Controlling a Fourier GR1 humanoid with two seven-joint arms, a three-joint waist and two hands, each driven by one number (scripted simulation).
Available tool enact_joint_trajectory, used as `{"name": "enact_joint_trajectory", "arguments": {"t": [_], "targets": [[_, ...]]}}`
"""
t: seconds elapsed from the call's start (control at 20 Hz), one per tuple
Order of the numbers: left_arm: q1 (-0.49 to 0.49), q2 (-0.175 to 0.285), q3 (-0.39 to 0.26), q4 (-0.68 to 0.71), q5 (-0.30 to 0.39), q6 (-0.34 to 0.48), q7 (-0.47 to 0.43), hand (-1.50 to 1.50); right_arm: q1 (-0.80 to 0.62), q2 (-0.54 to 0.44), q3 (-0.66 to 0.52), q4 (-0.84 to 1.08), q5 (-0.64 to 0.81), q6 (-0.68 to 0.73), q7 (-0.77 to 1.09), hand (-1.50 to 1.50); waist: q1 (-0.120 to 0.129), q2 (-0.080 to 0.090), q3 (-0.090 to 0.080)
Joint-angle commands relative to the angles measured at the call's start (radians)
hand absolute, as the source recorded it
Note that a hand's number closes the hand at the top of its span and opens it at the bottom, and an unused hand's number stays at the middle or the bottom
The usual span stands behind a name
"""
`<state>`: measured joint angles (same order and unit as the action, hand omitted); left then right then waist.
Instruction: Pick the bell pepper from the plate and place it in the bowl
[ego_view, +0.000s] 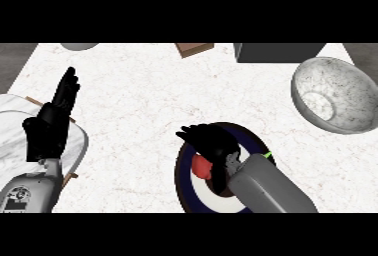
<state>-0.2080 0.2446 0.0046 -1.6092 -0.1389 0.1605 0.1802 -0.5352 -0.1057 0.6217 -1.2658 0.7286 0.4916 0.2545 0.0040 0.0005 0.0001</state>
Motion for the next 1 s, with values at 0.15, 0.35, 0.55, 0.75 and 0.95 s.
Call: {"name": "enact_joint_trajectory", "arguments": {"t": [0.15,0.35,0.55,0.75,0.95], "targets": [[-0.035,-0.015,0.036,0.084,0.000,-0.024,-0.044,0.00,0.000,0.004,-0.002,0.156,0.124,-0.062,-0.165,1.50,0.000,0.002,0.000],[-0.025,-0.029,0.011,0.015,-0.042,-0.004,0.003,0.00,-0.087,0.083,-0.018,0.270,0.179,-0.121,-0.224,1.50,0.006,0.002,0.000],[-0.003,-0.055,0.017,0.017,-0.047,-0.007,-0.034,0.00,0.001,0.036,-0.047,0.162,0.204,-0.089,-0.277,1.50,-0.003,-0.001,0.000],[0.017,-0.017,0.060,-0.004,-0.024,-0.049,-0.033,0.00,0.051,0.104,-0.003,0.153,0.217,-0.158,-0.236,1.50,0.001,-0.001,0.000],[0.021,-0.027,0.050,-0.022,-0.022,-0.048,-0.001,0.00,0.185,0.104,0.024,-0.026,0.147,-0.187,-0.018,1.50,-0.003,-0.006,0.000]]}}
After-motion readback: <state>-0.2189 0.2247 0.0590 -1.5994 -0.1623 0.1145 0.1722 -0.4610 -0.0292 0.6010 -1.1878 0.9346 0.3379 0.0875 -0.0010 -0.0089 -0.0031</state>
